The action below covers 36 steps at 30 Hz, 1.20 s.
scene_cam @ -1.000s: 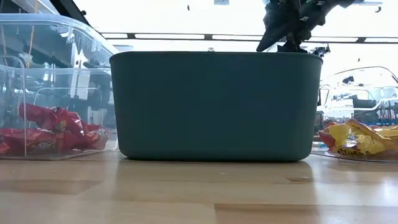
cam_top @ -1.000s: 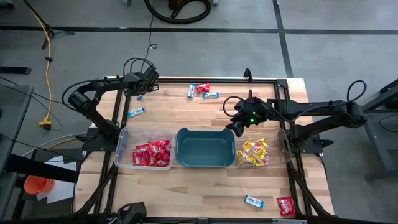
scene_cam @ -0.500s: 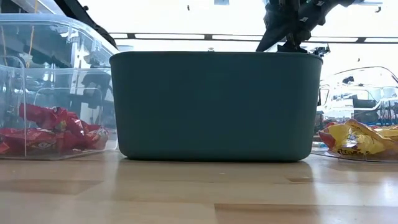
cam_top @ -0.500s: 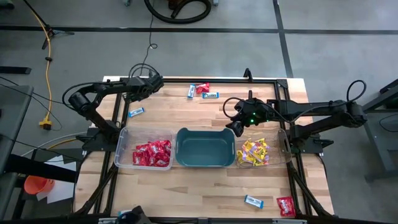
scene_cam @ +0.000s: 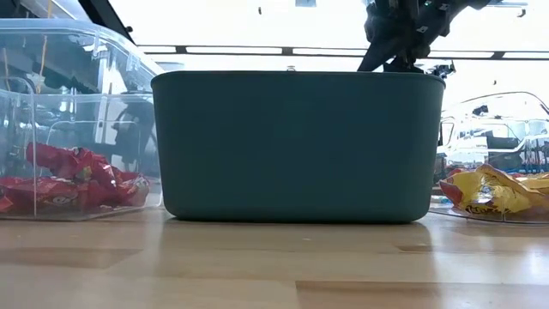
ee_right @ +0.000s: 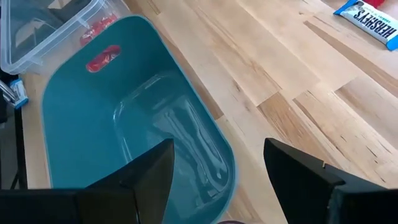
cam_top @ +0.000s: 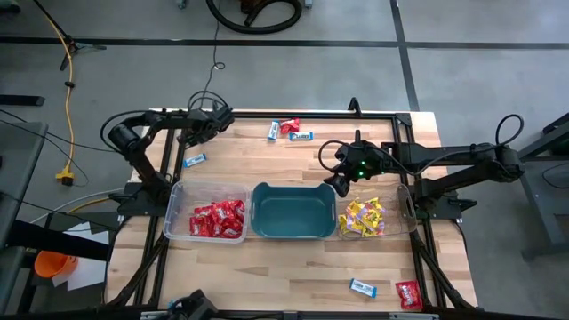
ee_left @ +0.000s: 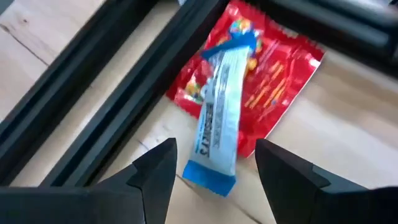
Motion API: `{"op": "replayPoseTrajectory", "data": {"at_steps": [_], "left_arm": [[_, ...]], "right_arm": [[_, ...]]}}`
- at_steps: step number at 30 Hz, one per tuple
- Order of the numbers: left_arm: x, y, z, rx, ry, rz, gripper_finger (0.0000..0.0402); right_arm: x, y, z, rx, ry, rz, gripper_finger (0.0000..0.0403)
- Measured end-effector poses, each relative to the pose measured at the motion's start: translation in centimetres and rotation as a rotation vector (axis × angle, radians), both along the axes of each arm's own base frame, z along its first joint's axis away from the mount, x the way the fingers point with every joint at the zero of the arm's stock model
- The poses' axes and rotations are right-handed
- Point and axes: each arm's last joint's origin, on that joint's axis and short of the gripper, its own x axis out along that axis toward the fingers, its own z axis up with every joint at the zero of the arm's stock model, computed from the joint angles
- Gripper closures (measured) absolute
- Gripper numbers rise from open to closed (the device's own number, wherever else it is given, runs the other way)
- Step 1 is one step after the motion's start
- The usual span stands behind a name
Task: Sort candy
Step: Put the white chocolate into the blue bin
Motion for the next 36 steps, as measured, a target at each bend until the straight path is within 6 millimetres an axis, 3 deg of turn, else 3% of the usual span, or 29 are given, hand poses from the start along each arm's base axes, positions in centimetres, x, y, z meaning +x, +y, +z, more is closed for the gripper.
{"op": "replayPoseTrajectory", "data": {"at_steps": [6,9,12,14,19,23,29,32,36], "left_arm": [[0.2,-0.2,-0.2,0.008,-0.016,0.022,0.0228],[0.2,-0.2,-0.2,0.001,-0.013,0.017,0.0285],[0.2,-0.2,-0.2,-0.012,0.000,-0.011,0.0367],[0.3,-0.3,0.0,-0.018,0.006,-0.036,0.0390],[0.4,-0.9,2.2,0.002,0.018,-0.153,0.0398],[0.7,-2.1,5.0,0.099,0.048,-0.243,0.0401],[1.0,-4.7,8.7,0.202,-0.038,-0.361,0.0401],[1.5,-5.8,9.5,0.210,-0.038,-0.448,0.0401],[1.5,-5.6,8.9,0.183,-0.026,-0.467,0.0400]], "right_arm": [[-0.1,0.0,-0.1,-0.007,0.018,0.018,0.0160],[-0.3,0.0,-0.3,-0.005,0.039,0.018,0.0160],[-0.4,0.1,-0.4,-0.003,0.054,0.018,0.0160],[-0.4,0.1,-0.4,-0.003,0.059,0.018,0.0160],[-0.4,0.1,-0.4,-0.007,0.061,0.023,0.0160],[-0.4,0.1,-0.4,-0.012,0.061,0.027,0.0160],[-0.4,0.0,-0.4,-0.014,0.054,0.025,0.0160],[-0.2,0.0,-0.2,-0.021,0.037,0.018,0.0160],[0.0,-0.1,0.0,-0.025,0.000,0.015,0.0160]]}}
